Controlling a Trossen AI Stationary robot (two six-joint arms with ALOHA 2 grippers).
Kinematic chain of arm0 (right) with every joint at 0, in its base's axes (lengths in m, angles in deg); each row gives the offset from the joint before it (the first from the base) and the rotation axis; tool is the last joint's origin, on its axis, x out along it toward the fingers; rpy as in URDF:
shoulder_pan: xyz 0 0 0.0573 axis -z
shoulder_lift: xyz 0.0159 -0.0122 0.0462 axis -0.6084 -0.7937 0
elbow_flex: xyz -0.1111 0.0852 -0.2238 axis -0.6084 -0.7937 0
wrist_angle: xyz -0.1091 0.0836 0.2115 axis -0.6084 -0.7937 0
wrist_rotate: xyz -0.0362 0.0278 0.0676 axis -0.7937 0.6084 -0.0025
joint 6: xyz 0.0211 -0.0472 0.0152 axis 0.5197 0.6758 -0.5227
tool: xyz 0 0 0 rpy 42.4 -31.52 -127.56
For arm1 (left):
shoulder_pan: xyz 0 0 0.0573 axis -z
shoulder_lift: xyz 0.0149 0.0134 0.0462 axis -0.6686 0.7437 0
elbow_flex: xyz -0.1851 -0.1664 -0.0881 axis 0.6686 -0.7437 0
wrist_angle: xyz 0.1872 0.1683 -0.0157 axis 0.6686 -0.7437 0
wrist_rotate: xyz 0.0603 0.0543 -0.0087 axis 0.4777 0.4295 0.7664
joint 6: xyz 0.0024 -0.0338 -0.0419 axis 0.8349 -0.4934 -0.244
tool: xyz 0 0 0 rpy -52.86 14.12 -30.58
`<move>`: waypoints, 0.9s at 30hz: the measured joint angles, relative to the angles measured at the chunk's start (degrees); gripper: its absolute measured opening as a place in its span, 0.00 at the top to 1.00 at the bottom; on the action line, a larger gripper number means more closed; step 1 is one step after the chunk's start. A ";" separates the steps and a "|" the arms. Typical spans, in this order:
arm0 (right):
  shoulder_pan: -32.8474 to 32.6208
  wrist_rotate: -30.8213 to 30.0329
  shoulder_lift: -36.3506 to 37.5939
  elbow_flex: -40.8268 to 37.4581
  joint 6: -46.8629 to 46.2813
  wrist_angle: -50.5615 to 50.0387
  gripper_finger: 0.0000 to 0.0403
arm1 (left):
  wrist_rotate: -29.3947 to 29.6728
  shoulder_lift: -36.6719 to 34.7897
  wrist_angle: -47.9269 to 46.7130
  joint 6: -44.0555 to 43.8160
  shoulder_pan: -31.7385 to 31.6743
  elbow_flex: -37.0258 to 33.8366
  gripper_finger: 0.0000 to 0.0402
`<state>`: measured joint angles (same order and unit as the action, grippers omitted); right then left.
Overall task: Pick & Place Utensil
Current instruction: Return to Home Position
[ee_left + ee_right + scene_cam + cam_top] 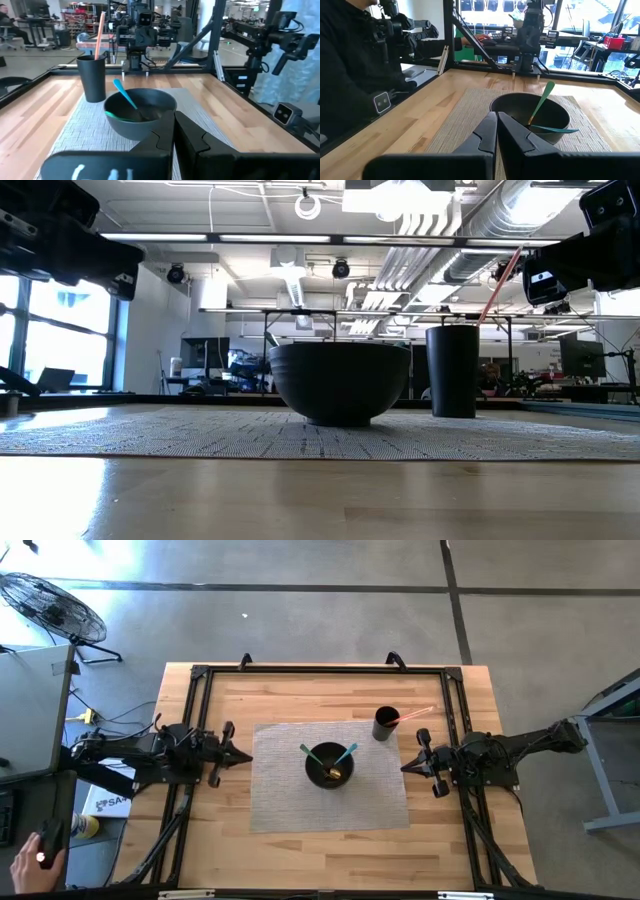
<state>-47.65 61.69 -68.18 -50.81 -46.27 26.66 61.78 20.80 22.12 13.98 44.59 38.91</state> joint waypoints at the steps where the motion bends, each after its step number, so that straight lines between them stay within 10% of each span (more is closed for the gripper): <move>1: 0.01 0.00 0.00 0.00 0.00 0.00 0.98 | -0.25 0.00 -0.15 0.00 0.00 0.03 1.00; 27: 0.01 0.00 0.00 0.00 0.00 0.00 0.98 | 0.99 0.00 -0.86 0.17 0.00 0.07 1.00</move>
<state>-47.64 61.69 -68.18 -50.81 -46.27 26.66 62.77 20.80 21.26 14.16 44.59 38.99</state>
